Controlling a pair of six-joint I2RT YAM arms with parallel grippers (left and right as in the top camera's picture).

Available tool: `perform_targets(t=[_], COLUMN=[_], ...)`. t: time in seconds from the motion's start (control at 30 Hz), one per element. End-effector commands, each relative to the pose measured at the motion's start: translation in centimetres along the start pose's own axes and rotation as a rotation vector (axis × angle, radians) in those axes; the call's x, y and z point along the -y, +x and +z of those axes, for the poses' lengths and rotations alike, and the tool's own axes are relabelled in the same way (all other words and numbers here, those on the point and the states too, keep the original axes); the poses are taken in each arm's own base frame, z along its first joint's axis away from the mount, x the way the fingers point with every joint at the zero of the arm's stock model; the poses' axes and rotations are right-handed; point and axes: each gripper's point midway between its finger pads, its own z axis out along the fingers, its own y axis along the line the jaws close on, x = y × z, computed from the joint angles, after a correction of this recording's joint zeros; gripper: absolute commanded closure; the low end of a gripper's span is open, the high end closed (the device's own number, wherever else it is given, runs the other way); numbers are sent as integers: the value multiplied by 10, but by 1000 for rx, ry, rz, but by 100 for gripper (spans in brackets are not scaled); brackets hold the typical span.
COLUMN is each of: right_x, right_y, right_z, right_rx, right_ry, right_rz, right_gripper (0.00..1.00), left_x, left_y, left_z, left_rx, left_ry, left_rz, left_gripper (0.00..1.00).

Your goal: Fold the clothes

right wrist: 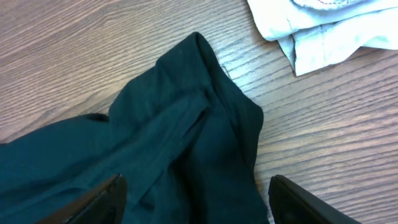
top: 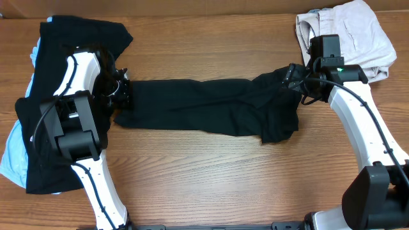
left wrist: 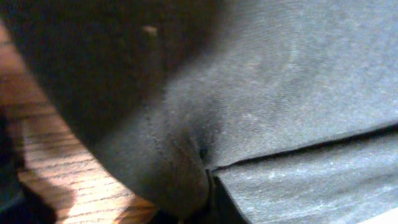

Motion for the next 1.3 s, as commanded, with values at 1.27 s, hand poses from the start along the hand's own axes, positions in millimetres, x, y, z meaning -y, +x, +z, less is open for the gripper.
perform_targets(t=[1.27], right_x=[-14], right_y=[28], right_z=[10], right_rx=[-102], right_ry=[-115], right_rz=[2], right_gripper=[18], left_x=[185], left_y=[6], left_z=[-62], left_rx=[25], left_ry=[-163], left_rz=[392], left_gripper=[78])
